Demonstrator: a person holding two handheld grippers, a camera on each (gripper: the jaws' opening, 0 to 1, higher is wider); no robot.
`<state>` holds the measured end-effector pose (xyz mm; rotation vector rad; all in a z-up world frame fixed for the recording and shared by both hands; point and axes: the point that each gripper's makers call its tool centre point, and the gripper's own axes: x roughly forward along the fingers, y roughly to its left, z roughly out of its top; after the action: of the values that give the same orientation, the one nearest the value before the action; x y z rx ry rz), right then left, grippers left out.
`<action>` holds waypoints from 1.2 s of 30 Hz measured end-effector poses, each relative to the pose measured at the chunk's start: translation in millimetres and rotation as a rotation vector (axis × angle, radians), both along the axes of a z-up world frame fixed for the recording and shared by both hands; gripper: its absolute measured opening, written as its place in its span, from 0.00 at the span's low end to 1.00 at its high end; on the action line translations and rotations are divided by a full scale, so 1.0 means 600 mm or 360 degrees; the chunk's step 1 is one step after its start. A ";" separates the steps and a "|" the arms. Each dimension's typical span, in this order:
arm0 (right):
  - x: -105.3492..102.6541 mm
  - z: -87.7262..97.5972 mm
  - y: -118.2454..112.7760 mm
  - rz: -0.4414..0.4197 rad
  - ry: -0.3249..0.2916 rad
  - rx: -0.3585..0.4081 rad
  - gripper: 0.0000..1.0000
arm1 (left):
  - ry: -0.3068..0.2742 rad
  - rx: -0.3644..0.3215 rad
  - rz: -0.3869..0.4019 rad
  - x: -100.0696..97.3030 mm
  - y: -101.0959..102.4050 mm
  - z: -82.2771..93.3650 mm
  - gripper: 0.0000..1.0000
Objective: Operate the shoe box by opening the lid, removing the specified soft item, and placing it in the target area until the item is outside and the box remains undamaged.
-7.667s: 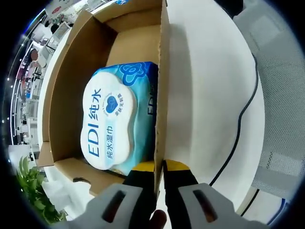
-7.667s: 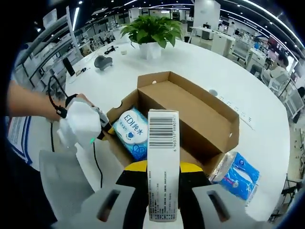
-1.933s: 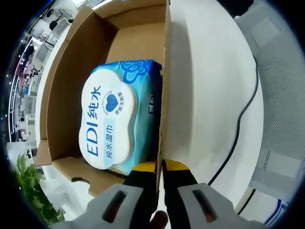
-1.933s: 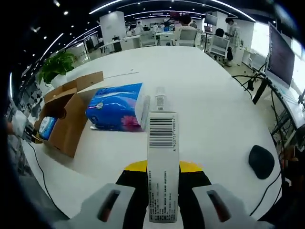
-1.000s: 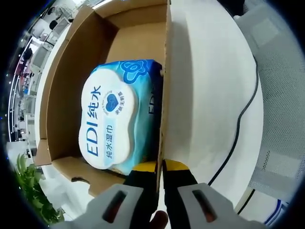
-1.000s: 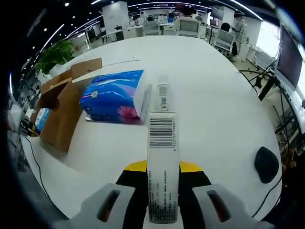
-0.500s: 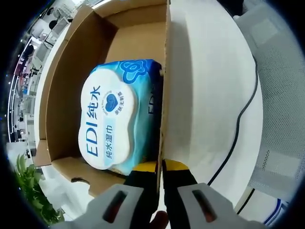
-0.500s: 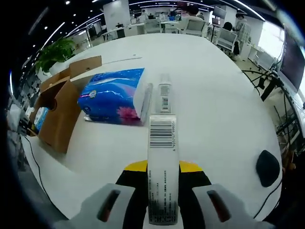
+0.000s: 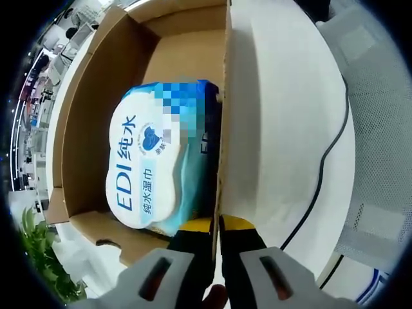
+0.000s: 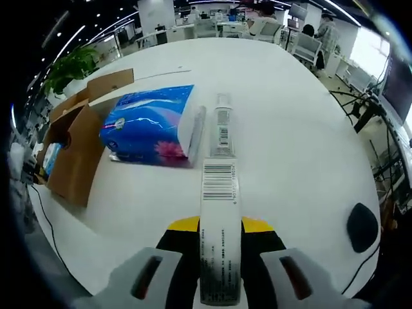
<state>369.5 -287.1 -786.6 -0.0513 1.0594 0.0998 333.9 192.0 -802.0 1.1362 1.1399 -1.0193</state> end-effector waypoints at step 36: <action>-0.015 -0.004 0.005 0.0034 0.0048 0.0017 0.23 | -0.0004 0.0001 -0.0002 0.000 0.000 0.000 0.02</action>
<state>360.2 -284.4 -789.2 -0.0519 1.0885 0.1260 334.1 192.1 -801.9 1.1385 1.1377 -1.0182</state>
